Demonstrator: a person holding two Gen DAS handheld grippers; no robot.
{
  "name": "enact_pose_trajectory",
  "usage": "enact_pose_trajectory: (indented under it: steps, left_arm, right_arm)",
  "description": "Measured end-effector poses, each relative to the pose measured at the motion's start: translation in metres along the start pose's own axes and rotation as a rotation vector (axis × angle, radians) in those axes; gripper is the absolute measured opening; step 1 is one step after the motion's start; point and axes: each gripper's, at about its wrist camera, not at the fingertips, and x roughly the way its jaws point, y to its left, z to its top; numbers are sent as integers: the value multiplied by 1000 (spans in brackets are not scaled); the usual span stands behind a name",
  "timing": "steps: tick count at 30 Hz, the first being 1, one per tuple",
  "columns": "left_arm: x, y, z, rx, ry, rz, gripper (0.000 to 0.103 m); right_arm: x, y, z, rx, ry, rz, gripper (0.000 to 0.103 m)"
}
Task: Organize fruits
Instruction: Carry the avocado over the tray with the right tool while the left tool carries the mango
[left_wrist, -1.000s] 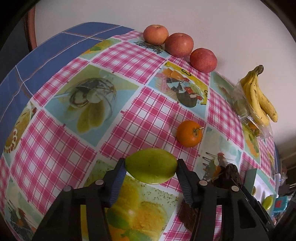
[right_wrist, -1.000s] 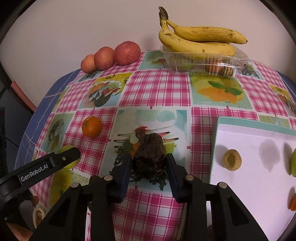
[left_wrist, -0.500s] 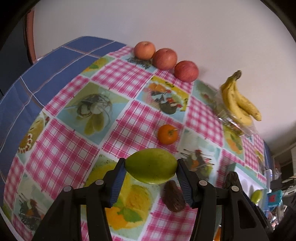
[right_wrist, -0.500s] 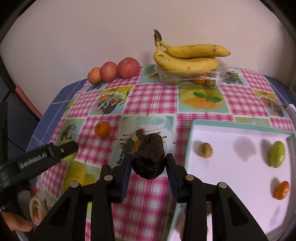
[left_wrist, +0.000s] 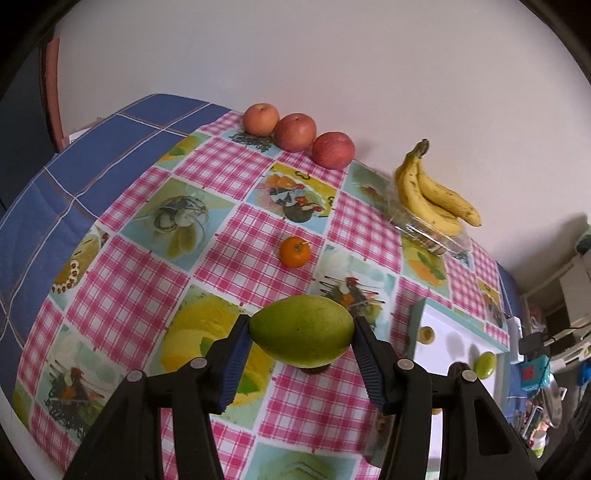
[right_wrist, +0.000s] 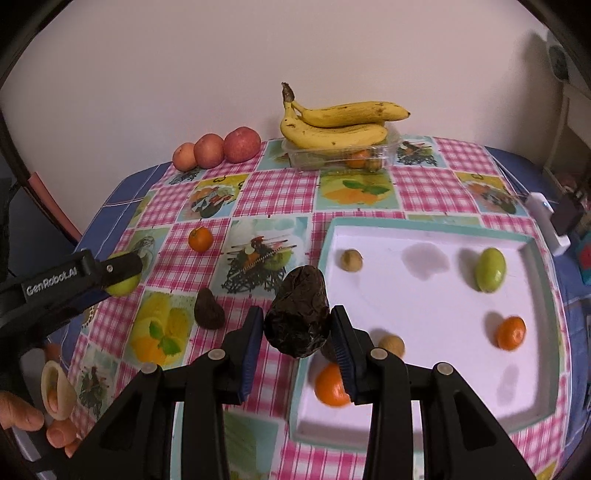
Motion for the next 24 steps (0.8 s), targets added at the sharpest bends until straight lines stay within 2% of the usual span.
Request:
enact_pose_trajectory:
  steps: [7,15,20,24]
  left_arm:
    - [-7,-11,-13,15,5,-4,57]
    - [-4,-19,-21,18,20,-7,57]
    - [-3,-29,-24,35,22,-12,57]
    - [-1,-41,-29,57,33,-26,57]
  right_arm:
    - [-14,-3,-18,20,14,5,39]
    - [-14,-9,-19,30,27,3,39]
    - [-11,-22,-18,71,39,-1,39]
    - [-12,-47,-15,127,47,-39,39]
